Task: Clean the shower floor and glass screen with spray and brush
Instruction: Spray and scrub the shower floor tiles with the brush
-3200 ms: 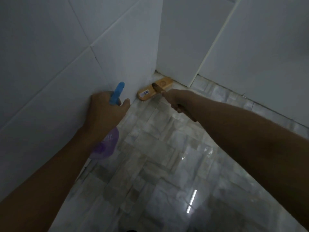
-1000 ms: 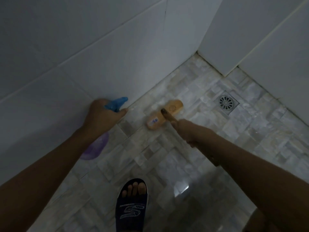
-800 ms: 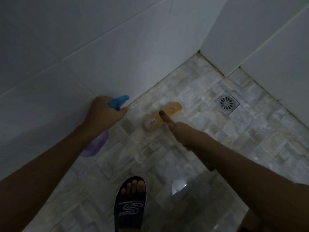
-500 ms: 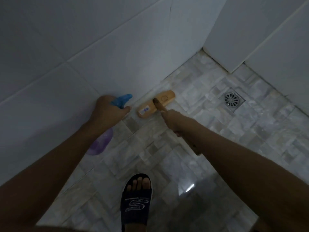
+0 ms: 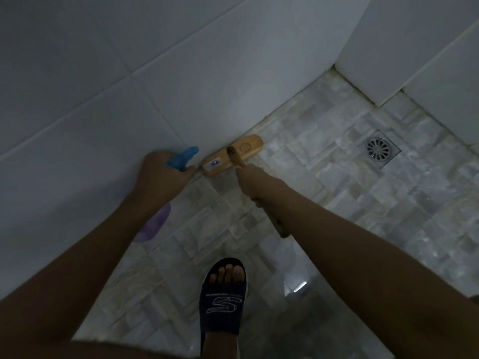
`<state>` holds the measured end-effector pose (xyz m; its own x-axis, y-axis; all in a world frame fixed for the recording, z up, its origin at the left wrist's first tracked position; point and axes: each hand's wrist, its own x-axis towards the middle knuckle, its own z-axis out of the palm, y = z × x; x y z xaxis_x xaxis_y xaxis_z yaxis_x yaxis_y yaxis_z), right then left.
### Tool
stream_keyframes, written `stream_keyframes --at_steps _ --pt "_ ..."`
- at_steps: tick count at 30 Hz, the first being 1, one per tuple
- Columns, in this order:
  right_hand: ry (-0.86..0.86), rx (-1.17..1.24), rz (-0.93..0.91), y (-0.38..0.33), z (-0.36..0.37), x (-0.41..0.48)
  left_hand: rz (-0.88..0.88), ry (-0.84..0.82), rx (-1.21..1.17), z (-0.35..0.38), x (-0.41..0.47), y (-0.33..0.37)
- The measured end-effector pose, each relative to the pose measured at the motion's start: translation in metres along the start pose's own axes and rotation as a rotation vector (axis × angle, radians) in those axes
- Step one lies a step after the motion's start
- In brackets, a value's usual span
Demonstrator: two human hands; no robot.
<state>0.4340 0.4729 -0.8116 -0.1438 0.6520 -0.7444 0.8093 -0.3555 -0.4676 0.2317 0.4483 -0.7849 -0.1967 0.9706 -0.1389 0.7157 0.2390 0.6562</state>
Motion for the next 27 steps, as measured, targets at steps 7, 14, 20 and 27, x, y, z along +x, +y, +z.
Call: stream_keyframes --at_steps 7,14,20,27 --pt "-0.044 -0.139 0.078 0.08 0.023 -0.037 -0.06 -0.018 -0.057 0.007 0.006 -0.007" --pt "0.024 0.028 -0.012 0.004 0.008 0.0 -0.025 -0.005 0.029 0.002 0.005 -0.003" --pt "0.058 -0.054 -0.057 0.026 0.01 0.017 -0.041 -0.054 -0.087 0.024 0.01 0.009" --pt "0.115 -0.064 0.049 0.056 -0.084 0.065 0.029 -0.039 -0.065 0.048 0.038 0.038"
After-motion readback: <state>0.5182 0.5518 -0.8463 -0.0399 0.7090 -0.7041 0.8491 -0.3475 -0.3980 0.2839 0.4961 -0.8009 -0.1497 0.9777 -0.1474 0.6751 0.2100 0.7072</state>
